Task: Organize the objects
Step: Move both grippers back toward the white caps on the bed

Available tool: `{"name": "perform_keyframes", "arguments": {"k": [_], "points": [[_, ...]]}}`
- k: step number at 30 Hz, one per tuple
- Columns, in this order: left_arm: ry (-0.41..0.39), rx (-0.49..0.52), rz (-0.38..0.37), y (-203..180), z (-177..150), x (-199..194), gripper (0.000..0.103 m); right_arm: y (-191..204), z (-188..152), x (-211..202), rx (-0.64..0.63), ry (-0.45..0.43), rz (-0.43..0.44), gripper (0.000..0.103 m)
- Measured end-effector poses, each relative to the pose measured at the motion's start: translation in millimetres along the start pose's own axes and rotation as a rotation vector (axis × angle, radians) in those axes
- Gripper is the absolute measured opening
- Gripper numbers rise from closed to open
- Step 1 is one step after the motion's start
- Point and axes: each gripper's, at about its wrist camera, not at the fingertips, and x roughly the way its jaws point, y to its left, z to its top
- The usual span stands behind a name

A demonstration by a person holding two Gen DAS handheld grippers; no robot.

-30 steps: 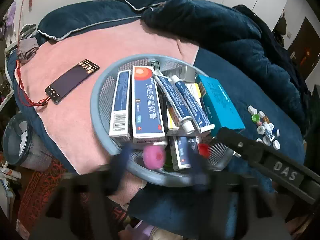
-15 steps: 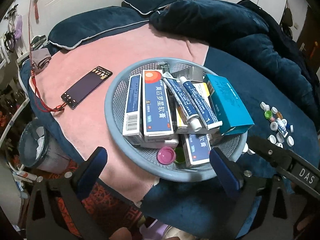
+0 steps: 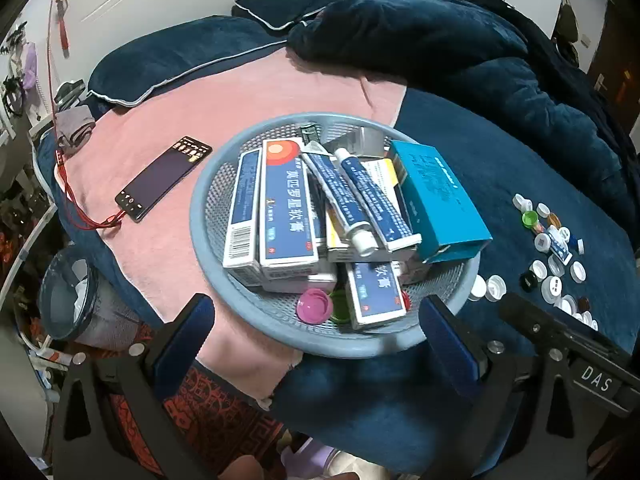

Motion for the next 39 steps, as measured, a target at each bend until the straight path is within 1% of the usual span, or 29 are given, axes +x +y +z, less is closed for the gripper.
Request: {"name": "perform_keyframes", "arguments": {"k": [8, 17, 22, 30, 35, 37, 39], "points": [[0.003, 0.024, -0.010, -14.6, -1.6, -1.7, 0.102, -15.2, -3.2, -5.1, 0.009, -0.006, -0.027, 0.103], [0.009, 0.074, -0.024, -40.5, -5.4, -3.3, 0.102, -36.5, -6.2, -13.3, 0.040, -0.013, -0.044, 0.103], [0.037, 0.082, -0.042, -55.2, -13.4, -0.5, 0.102, -49.8, -8.1, -15.3, 0.060, -0.012, -0.053, 0.103], [0.095, 0.056, -0.075, -79.6, -35.3, 12.1, 0.102, -81.2, -7.8, -9.4, 0.136, 0.004, -0.090, 0.103], [0.141, 0.047, -0.119, -102.3, -52.1, 33.8, 0.102, -98.5, -7.7, -9.8, 0.190, 0.002, -0.109, 0.103], [0.148, 0.018, -0.124, -107.9, -54.6, 44.8, 0.101, -103.2, -7.9, -12.4, 0.205, -0.005, -0.111, 0.103], [0.152, -0.026, -0.117, -110.0, -53.7, 57.5, 0.098, -107.4, -8.4, -15.3, 0.215, -0.014, -0.114, 0.103]]}}
